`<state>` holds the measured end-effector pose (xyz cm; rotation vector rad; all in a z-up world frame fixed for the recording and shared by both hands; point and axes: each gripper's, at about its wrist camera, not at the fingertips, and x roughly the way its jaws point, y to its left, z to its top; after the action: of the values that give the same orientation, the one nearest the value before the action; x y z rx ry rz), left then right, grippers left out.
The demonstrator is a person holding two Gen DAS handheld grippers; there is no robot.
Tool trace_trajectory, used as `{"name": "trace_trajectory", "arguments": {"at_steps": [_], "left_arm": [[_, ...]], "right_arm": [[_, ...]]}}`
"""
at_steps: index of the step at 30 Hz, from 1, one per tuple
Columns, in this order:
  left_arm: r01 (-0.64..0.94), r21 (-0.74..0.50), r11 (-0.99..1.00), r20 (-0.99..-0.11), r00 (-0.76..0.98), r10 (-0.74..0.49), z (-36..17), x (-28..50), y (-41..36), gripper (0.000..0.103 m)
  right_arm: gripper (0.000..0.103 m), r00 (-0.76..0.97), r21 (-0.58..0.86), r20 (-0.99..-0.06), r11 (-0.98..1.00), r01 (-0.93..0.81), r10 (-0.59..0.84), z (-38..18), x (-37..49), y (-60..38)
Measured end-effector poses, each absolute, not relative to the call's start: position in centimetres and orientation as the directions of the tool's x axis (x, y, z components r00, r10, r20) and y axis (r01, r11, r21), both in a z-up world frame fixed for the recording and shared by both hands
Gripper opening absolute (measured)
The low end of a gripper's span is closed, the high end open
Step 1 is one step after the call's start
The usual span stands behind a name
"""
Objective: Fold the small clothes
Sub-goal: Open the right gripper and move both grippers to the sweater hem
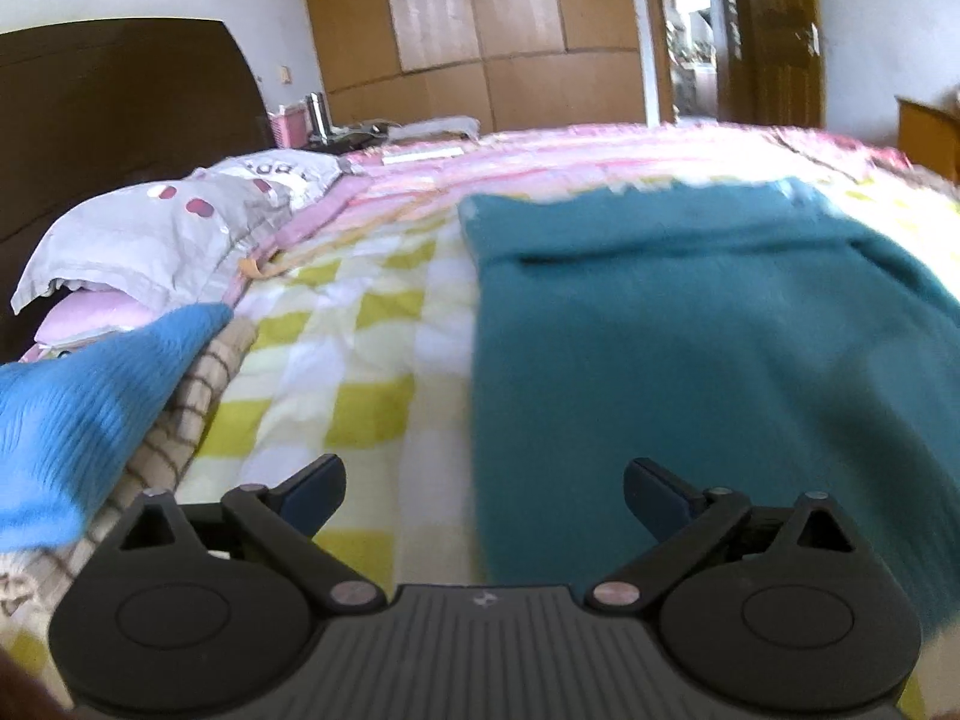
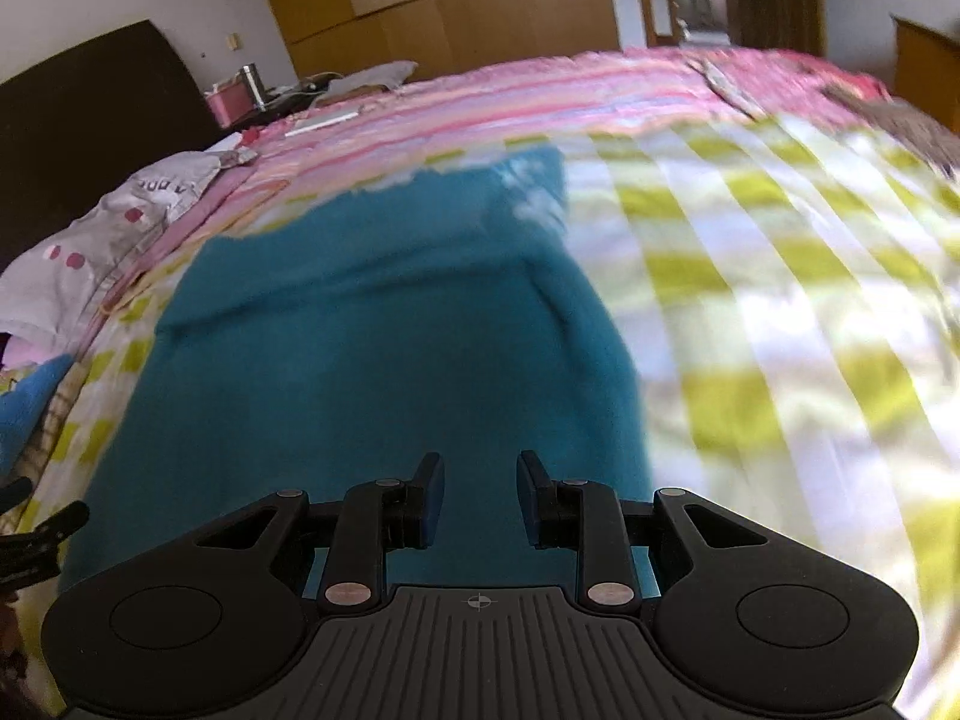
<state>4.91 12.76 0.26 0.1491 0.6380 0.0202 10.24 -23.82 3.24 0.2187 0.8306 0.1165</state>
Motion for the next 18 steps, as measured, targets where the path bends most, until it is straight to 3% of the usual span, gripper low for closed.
{"name": "trace_trajectory", "arguments": {"at_steps": [9, 13, 18], "left_arm": [[0.076, 0.158, 0.985, -0.676, 0.735, 0.052, 0.0, 2.1, 12.0, 0.095], [0.095, 0.141, 0.986, -0.719, 0.694, 0.036, -0.8, 2.1, 11.5, 0.082], [0.094, 0.092, 0.991, -0.739, 0.674, 0.005, -0.8, 2.3, 11.7, 0.074]], "right_arm": [[0.03, 0.637, 0.244, -0.749, 0.97, 0.013, 0.18, 1.2, 3.8, -26.4], [0.033, 0.624, 0.265, -0.755, 0.964, 0.01, 0.201, 0.4, 2.7, -27.0], [0.033, 0.599, 0.299, -0.77, 0.954, 0.03, 0.222, -0.6, 2.0, -27.7]]}}
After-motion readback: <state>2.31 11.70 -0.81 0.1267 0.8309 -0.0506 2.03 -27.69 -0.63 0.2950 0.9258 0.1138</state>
